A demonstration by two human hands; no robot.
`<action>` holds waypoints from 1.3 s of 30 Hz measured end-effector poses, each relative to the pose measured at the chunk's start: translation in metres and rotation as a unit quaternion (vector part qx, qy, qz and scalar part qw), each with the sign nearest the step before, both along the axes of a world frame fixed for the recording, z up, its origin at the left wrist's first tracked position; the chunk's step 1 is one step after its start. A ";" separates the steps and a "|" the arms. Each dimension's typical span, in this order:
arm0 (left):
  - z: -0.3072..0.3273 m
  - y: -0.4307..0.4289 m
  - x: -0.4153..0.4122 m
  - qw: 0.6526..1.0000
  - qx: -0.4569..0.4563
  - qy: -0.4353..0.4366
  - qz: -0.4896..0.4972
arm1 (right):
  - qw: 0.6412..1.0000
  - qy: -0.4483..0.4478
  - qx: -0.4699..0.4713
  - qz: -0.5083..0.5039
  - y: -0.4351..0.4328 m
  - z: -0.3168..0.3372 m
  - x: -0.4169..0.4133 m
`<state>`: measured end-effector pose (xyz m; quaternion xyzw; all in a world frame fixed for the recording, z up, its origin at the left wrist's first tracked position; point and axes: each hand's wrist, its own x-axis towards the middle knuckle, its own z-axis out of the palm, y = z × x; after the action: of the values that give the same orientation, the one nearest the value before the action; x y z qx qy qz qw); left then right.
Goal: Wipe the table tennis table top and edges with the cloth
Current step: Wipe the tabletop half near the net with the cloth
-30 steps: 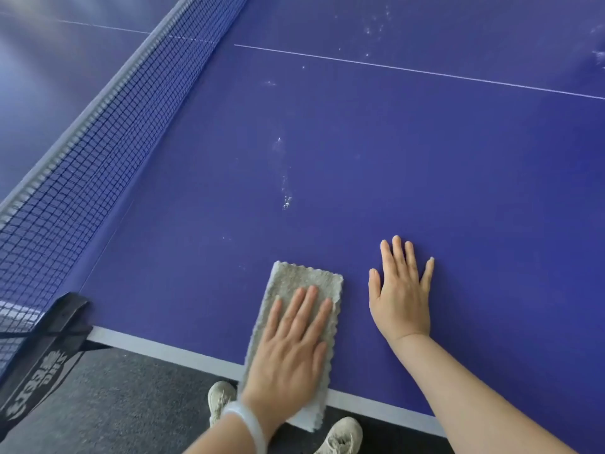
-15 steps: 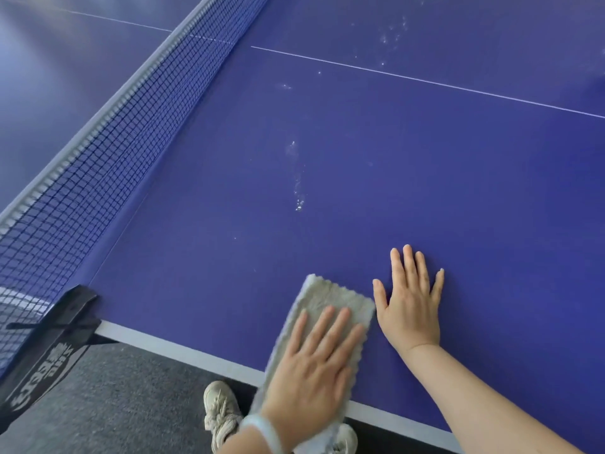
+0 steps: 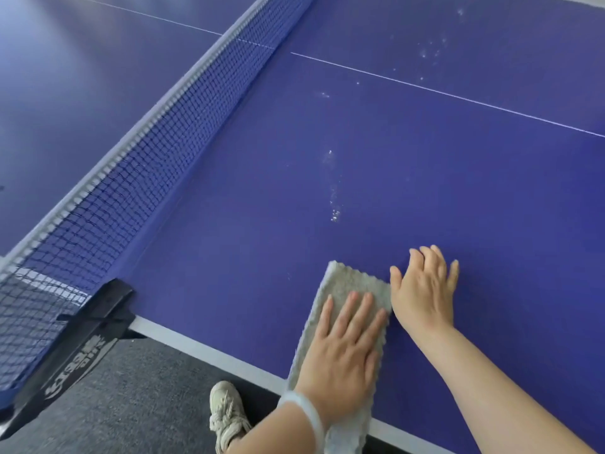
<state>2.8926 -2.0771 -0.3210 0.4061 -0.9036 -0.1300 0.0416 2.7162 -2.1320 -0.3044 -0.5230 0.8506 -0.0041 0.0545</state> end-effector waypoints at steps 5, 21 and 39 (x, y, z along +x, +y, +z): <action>-0.003 -0.024 0.100 0.997 -0.008 -0.032 0.075 | 0.998 -0.049 -0.034 -0.004 -0.045 -0.016 0.017; 0.001 -0.042 0.032 0.991 -0.010 -0.015 -0.136 | 0.981 -0.133 -0.140 -0.024 -0.038 -0.022 0.010; -0.003 -0.169 -0.016 0.967 -0.022 -0.037 -0.252 | 0.974 -0.132 -0.172 -0.061 -0.041 -0.024 0.014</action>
<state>2.8762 -2.2460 -0.3239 0.1687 -0.9803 -0.1013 -0.0171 2.7303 -2.1734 -0.3288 -0.4667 0.8527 -0.2224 0.0753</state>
